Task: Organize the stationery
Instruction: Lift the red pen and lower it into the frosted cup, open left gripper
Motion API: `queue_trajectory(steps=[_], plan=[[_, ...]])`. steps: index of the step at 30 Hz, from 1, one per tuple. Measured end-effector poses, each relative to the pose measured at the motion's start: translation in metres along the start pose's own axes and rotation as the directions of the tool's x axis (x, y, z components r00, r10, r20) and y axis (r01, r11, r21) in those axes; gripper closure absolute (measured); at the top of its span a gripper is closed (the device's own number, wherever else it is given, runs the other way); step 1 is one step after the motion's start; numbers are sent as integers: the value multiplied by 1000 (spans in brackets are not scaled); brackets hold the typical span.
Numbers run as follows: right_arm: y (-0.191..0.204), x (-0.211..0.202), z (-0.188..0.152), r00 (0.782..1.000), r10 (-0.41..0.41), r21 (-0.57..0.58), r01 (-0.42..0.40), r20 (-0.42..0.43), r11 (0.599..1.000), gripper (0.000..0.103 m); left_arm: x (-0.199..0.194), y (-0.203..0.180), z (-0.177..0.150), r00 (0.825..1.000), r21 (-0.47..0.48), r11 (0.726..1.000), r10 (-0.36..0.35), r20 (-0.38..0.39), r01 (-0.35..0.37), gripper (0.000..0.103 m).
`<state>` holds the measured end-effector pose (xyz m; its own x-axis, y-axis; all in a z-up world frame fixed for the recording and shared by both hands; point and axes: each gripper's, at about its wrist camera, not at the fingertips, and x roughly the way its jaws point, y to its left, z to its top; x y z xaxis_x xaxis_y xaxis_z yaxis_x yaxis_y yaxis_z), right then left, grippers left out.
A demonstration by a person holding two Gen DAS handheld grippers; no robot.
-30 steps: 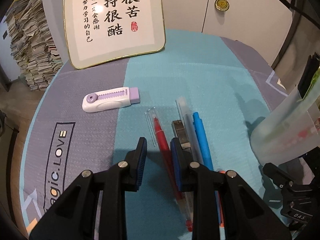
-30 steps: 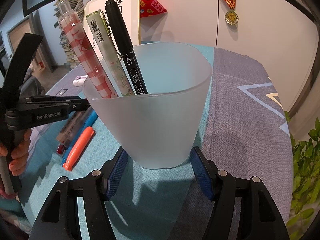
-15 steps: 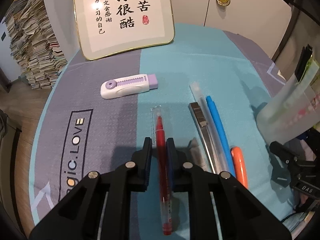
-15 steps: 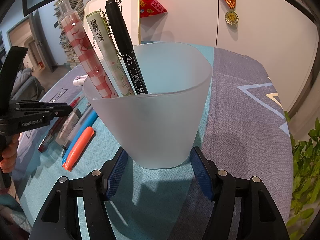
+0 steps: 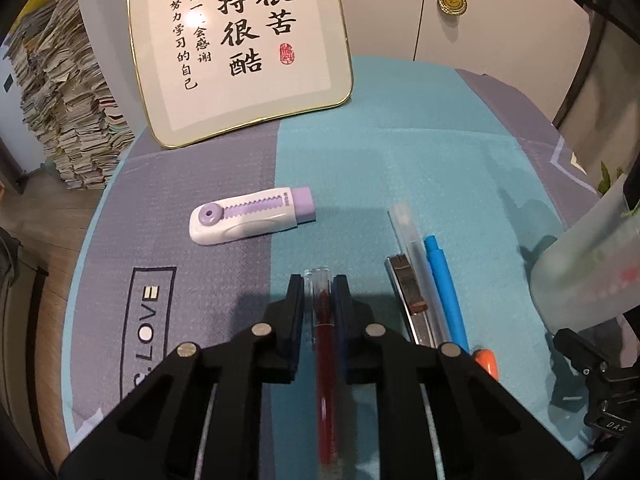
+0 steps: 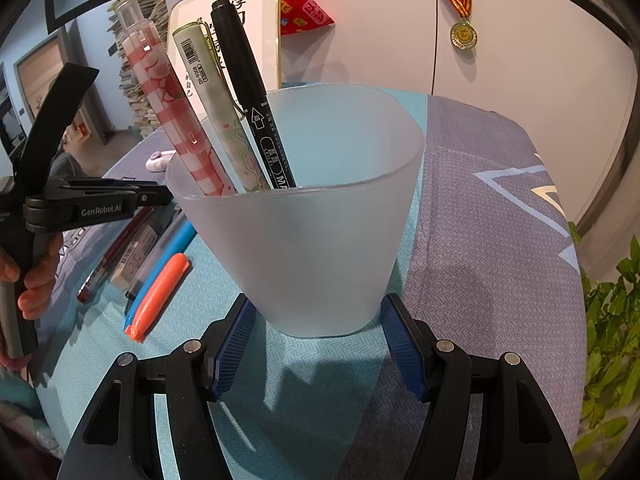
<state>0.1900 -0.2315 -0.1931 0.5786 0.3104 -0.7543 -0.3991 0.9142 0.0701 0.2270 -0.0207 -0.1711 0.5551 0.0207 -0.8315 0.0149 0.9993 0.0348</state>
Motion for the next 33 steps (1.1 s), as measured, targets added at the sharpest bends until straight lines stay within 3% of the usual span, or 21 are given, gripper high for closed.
queue_trajectory(steps=[7,18,28,33], plan=[[0,-1,0,1000,0,0,0,0,1000,36,-46,-8,-4,994,12,1000,9,107,-11,91],[0,0,0,1000,1,1,-1,0,1000,36,-121,-38,-8,956,84,995,-84,280,62,91],[0,0,0,1000,0,0,0,0,1000,36,-163,-55,-8,913,134,984,-160,376,117,91],[1,0,0,1000,0,0,0,0,1000,36,-186,-64,-2,874,143,974,-224,432,178,91]])
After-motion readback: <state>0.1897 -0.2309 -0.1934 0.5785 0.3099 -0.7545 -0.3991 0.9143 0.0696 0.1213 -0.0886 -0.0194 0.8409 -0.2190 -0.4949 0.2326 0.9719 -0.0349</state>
